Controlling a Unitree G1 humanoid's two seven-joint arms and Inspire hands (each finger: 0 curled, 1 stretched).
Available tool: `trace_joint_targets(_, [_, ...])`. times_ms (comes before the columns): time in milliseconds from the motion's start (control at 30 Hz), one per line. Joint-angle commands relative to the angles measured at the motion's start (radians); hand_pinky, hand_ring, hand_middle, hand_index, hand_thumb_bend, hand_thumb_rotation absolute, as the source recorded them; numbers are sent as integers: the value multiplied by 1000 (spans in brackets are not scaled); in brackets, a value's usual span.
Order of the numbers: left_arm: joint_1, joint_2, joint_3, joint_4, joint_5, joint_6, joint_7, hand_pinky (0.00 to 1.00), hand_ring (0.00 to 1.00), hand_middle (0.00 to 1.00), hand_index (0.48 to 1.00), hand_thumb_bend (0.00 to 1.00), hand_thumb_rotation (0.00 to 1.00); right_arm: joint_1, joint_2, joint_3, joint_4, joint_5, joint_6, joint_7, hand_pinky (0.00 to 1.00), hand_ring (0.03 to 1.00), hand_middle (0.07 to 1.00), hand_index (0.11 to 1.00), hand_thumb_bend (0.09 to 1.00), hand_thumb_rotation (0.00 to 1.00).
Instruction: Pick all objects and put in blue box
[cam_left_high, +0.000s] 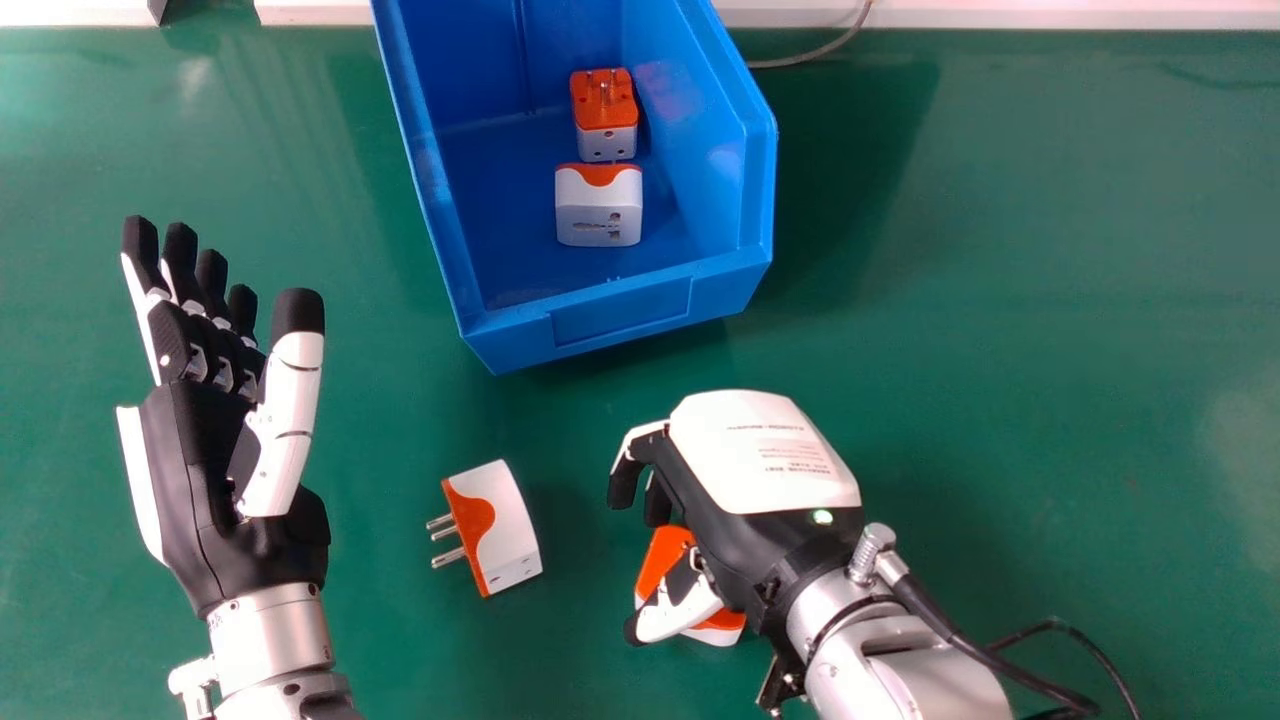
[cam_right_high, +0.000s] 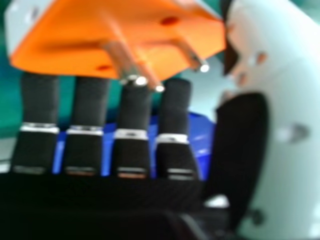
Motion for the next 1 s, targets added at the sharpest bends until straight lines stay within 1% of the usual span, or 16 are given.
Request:
trace_joint_targets(0, [6,-25,-3,-21,3,-14,-3,1000,1000,1000,1000,659,420,6,-2,-2,-38,18,-21,-27,353,433,535,580,570,53])
trace_joint_targets(67, [8,-24,-5,-24,1,-12,-5,1000,1000,1000,1000,659,420,6,-7,-2,-37,27,-29,-40,353,433,535,580,570,53])
trace_joint_targets(100, [9,-25,-5,-25,5,-11,-1,1000,1000,1000,1000,658,421,8,-8,-2,-36,30,-34,-54,349,425,531,570,558,43])
trace_joint_targets(167, [10,-25,-4,-24,9,-13,2,1000,1000,1000,1000,658,421,10,-10,-2,-35,35,-41,-71,349,425,531,570,558,43])
trace_joint_targets(400, [7,-24,-4,-22,-1,-15,-6,1000,1000,1000,1000,660,422,9,-18,0,-32,51,-55,-91,343,417,523,562,549,34])
trace_joint_targets(467, [7,-24,-3,-21,4,-15,-2,1000,1000,1000,1000,660,422,10,-18,-3,-33,61,-59,-92,343,417,523,562,549,34])
trace_joint_targets(567, [4,-23,-2,-17,3,-16,-4,1000,1000,1000,1000,660,422,10,-22,-4,-33,67,-64,-100,339,413,520,554,541,27])
trace_joint_targets(667, [3,-22,-2,-15,7,-15,-1,1000,1000,1000,1000,660,422,7,-28,-2,-33,66,-72,-120,339,413,520,554,541,27])
trace_joint_targets(733, [2,-22,-4,-16,6,-14,-3,1000,1000,1000,1000,659,421,8,-31,-6,-34,72,-82,-136,339,411,516,547,536,21])
trace_joint_targets(867, [1,-24,-4,-17,6,-15,-2,1000,1000,1000,1000,659,421,8,-33,-10,-39,74,-83,-148,339,411,516,547,536,21])
trace_joint_targets(967, [2,-24,-5,-18,8,-14,0,1000,1000,1000,1000,659,421,11,-29,-16,-42,83,-86,-165,339,411,516,547,536,21])
